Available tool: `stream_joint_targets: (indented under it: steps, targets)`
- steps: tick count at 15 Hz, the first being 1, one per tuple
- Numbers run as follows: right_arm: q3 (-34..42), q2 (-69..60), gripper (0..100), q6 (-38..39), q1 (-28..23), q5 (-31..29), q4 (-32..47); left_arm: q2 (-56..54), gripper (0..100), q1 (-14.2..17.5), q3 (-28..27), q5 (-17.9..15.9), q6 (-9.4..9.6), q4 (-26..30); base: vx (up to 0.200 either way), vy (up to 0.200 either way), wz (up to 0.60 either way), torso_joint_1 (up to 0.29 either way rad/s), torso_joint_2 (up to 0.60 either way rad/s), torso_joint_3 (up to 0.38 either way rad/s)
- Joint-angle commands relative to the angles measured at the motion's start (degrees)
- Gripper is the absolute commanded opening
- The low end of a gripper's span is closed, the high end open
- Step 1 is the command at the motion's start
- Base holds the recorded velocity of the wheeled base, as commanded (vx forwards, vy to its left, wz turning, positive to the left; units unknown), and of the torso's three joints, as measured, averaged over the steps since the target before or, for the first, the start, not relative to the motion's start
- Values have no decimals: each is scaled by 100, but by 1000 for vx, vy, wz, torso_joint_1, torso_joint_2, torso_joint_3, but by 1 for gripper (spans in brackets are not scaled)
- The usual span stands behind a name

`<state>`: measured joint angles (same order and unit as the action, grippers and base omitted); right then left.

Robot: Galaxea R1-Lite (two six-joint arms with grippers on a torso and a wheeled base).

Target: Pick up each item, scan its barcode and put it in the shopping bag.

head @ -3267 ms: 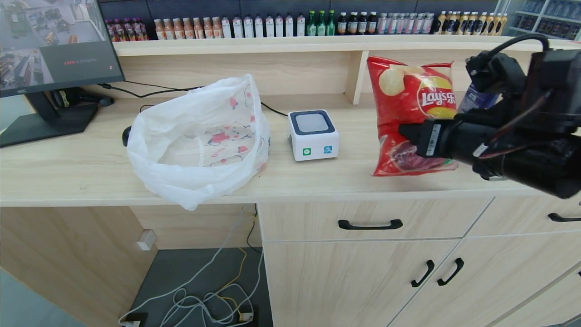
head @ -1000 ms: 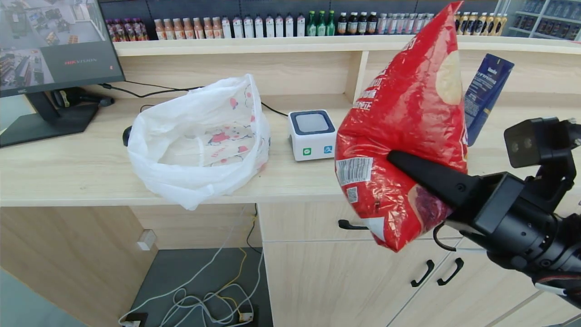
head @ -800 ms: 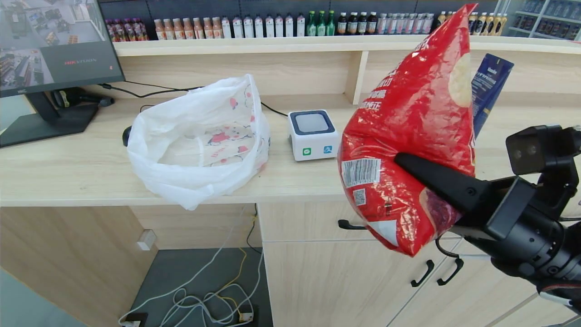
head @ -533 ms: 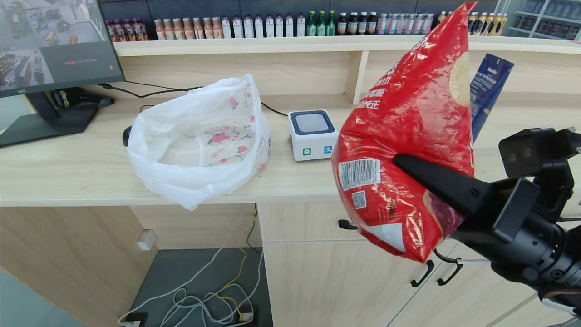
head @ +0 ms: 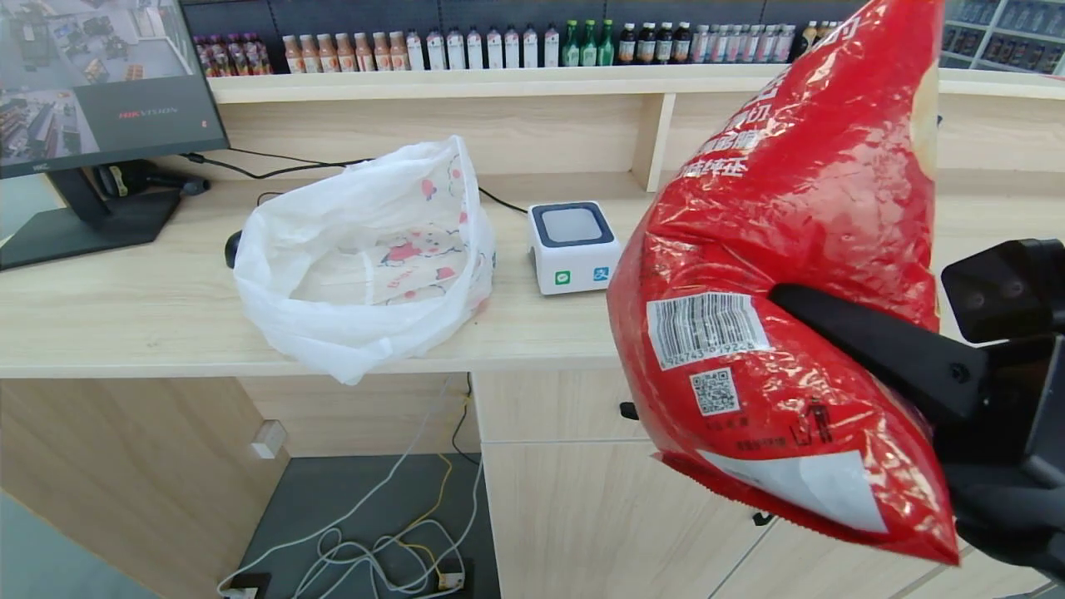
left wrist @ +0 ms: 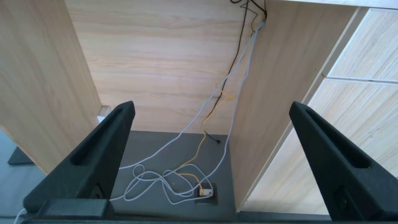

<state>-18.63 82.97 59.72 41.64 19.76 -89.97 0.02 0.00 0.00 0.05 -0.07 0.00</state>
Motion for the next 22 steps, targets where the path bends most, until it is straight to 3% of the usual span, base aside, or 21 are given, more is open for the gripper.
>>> stream_joint_targets:
  steps: [1,22]
  targets:
    - [43,-70,0,4,19,1,-3,-2,100,0,0,4,-1,0,0,0,0,0,0,0]
    - [351,-378,0,57,46,-7,-3,-2,100,0,0,4,-1,0,0,0,0,0,0,0]
